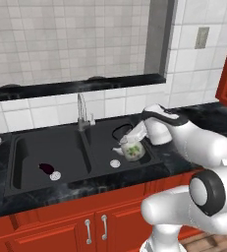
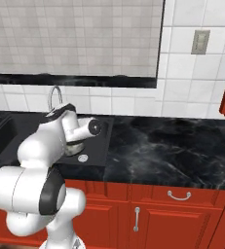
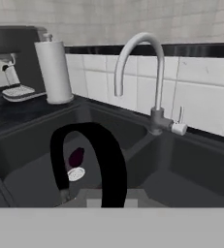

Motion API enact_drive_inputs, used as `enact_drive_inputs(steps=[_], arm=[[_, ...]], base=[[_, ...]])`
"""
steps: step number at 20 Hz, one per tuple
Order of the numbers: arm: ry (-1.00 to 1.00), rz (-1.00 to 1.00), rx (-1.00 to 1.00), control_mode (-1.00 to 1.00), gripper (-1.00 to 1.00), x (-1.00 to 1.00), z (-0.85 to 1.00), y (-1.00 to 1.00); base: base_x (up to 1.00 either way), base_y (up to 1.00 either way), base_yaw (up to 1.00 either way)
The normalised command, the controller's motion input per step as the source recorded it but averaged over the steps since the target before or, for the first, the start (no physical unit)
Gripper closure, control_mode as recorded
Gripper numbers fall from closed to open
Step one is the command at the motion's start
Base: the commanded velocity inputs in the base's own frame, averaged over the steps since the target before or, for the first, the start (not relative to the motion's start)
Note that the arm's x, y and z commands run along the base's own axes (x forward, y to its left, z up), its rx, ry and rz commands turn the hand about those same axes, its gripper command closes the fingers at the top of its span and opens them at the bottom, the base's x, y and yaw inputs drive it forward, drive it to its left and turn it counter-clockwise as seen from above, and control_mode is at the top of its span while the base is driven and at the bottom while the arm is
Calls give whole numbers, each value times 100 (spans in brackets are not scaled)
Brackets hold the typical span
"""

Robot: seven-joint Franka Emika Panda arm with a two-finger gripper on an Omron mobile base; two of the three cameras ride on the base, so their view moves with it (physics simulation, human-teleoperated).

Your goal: Open the cabinet, pick the kettle from the cabinet, and place it in the sink.

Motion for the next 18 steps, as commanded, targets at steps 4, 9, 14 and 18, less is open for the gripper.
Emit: enact_drive_inputs(steps=[4, 9, 14, 18], arm=[[-2, 12, 0, -100, 100, 37, -14, 8], [0, 4, -1, -100, 100, 38, -9, 7], [2, 0, -9, -100, 100, 35, -6, 20], [6, 0, -8, -100, 100, 34, -8, 18]], base=[[0, 0, 0], [0, 0, 0], [0, 0, 0], [0, 0, 0]])
